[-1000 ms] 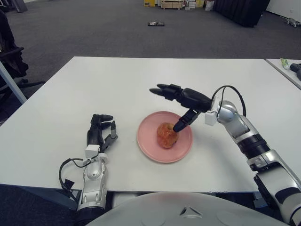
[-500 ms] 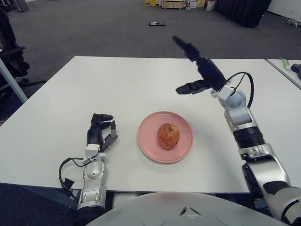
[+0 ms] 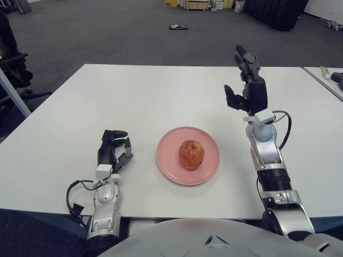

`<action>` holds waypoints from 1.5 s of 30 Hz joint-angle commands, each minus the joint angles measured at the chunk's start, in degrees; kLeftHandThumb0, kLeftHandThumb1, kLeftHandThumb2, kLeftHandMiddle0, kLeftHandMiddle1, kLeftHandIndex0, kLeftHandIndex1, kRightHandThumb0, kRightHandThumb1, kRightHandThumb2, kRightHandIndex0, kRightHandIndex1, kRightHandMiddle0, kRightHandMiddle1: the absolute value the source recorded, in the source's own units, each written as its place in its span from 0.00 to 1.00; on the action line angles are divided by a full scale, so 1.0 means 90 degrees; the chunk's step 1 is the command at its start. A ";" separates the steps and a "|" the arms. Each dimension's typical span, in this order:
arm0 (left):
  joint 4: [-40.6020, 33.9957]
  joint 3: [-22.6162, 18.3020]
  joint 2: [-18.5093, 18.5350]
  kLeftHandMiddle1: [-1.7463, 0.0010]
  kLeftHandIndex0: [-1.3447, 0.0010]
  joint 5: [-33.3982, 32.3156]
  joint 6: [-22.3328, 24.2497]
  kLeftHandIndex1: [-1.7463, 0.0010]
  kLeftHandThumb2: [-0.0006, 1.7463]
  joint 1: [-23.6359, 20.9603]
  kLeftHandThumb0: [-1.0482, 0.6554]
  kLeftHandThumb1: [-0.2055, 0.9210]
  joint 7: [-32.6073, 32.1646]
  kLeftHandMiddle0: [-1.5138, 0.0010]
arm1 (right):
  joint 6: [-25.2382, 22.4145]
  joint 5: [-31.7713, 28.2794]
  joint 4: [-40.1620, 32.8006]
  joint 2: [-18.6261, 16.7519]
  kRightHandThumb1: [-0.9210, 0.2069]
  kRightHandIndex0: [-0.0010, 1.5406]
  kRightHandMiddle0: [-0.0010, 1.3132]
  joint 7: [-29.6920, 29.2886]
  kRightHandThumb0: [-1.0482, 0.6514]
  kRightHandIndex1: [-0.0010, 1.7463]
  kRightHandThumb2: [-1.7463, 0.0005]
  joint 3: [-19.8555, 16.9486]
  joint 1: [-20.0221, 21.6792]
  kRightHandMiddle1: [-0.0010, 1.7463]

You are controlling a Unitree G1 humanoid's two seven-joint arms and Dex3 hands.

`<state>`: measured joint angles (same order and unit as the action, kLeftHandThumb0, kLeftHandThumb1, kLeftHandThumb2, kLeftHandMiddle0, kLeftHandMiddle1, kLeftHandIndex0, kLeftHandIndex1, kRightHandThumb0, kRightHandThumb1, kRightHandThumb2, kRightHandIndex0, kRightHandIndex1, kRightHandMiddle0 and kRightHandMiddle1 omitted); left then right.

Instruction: Put the apple into the plate.

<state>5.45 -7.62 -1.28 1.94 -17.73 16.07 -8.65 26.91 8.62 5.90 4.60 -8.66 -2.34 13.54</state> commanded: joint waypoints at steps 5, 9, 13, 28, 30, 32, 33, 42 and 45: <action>0.0066 0.0033 0.0023 0.08 0.75 0.0028 0.0235 0.00 0.49 0.0097 0.39 0.79 0.0045 0.60 | 0.0141 0.0291 0.0269 -0.0388 0.07 0.15 0.13 -0.0858 0.40 0.59 0.59 -0.0216 -0.0118 0.93; 0.0048 0.0057 0.0018 0.08 0.75 0.0029 0.0247 0.00 0.49 0.0109 0.39 0.79 0.0060 0.60 | 0.0203 0.0395 0.0488 -0.0459 0.02 0.20 0.14 -0.1117 0.41 0.60 0.68 -0.0250 -0.0404 0.99; 0.0069 0.0067 0.0008 0.08 0.75 0.0019 0.0253 0.00 0.49 0.0083 0.39 0.79 0.0059 0.60 | -0.0081 0.0650 0.0407 -0.0524 0.01 0.23 0.15 -0.1368 0.41 0.61 0.69 -0.0256 -0.0730 1.00; 0.0020 0.0113 -0.0037 0.07 0.77 0.0046 0.0329 0.00 0.46 0.0105 0.39 0.82 0.0034 0.63 | -0.1019 0.0860 0.0189 -0.0733 0.12 0.33 0.21 -0.1517 0.40 0.64 0.59 -0.0097 -0.1529 1.00; 0.0024 0.0121 -0.0038 0.06 0.77 0.0047 0.0332 0.00 0.46 0.0102 0.39 0.82 0.0041 0.63 | -0.0945 0.0798 0.0303 -0.0683 0.12 0.33 0.21 -0.1468 0.40 0.65 0.59 -0.0116 -0.1659 1.00; 0.0036 0.0122 -0.0033 0.06 0.77 0.0043 0.0331 0.00 0.46 0.0096 0.39 0.82 0.0047 0.63 | -0.0903 0.0762 0.0369 -0.0657 0.12 0.34 0.21 -0.1441 0.40 0.65 0.59 -0.0123 -0.1722 1.00; 0.0042 0.0121 -0.0030 0.06 0.77 0.0040 0.0328 0.00 0.46 0.0094 0.39 0.82 0.0049 0.62 | -0.0896 0.0754 0.0380 -0.0653 0.13 0.35 0.21 -0.1435 0.40 0.66 0.58 -0.0124 -0.1732 1.00; 0.0232 0.0101 0.0028 0.06 0.76 -0.0024 0.0160 0.00 0.48 0.0044 0.39 0.80 0.0135 0.61 | -0.0289 0.0598 0.1034 -0.0682 0.16 0.38 0.23 -0.1438 0.40 0.68 0.55 -0.0103 -0.1844 1.00; 0.0259 0.0105 0.0029 0.06 0.76 0.0000 0.0131 0.00 0.47 0.0039 0.39 0.81 0.0120 0.61 | -0.0175 0.0533 0.1260 -0.0685 0.18 0.39 0.24 -0.1422 0.40 0.68 0.54 -0.0108 -0.1833 1.00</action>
<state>5.77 -6.91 -1.05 2.02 -17.98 16.13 -8.10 23.72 14.42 15.39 -1.64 -21.59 -3.28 -3.53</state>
